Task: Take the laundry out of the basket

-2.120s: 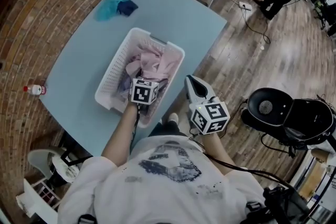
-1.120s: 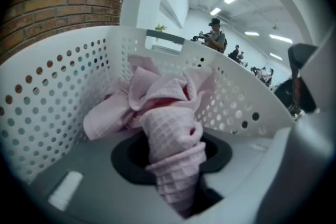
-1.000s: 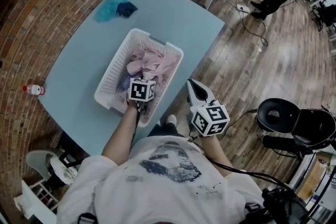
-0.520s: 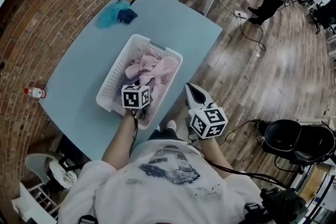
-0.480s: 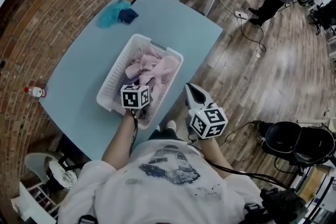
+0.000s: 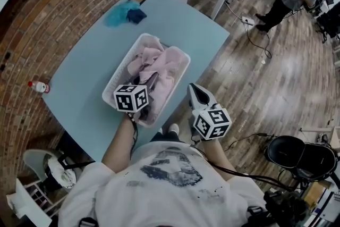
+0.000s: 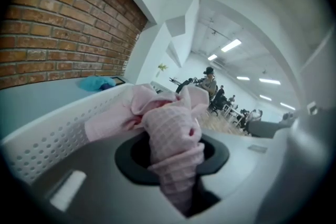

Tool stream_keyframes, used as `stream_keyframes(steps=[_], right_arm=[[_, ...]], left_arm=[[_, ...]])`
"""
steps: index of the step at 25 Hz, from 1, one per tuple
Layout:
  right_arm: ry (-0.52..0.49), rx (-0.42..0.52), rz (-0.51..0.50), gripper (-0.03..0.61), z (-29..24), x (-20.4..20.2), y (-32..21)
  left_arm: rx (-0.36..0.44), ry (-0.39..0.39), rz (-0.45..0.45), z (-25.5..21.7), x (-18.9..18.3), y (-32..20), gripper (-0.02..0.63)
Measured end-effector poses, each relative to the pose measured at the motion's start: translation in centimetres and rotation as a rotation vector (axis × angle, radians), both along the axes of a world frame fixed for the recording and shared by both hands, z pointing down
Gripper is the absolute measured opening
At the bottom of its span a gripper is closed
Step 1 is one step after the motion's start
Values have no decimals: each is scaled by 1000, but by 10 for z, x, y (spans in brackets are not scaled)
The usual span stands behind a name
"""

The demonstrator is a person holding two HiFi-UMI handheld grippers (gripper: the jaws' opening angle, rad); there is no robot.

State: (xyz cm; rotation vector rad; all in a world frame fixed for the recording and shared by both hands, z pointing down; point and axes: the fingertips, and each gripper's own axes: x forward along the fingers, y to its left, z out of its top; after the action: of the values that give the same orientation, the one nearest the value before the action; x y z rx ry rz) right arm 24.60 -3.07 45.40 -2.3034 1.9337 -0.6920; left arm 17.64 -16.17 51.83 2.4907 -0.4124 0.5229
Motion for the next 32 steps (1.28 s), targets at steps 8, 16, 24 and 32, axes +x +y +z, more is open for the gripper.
stream_keyframes(steps=[8, 16, 24, 32], right_arm=[[22, 36, -30, -3, -14, 3, -7], [26, 81, -98, -3, -32, -3, -29], [10, 122, -172, -3, -46, -31, -56], [9, 131, -278, -3, -56, -87, -95]], left_arm=[[12, 104, -27, -51, -11, -2, 123], [18, 193, -91, -97, -32, -9, 123], [-8, 283, -145, -136, -68, -19, 123], [2, 345, -254, -163, -140, -42, 123]])
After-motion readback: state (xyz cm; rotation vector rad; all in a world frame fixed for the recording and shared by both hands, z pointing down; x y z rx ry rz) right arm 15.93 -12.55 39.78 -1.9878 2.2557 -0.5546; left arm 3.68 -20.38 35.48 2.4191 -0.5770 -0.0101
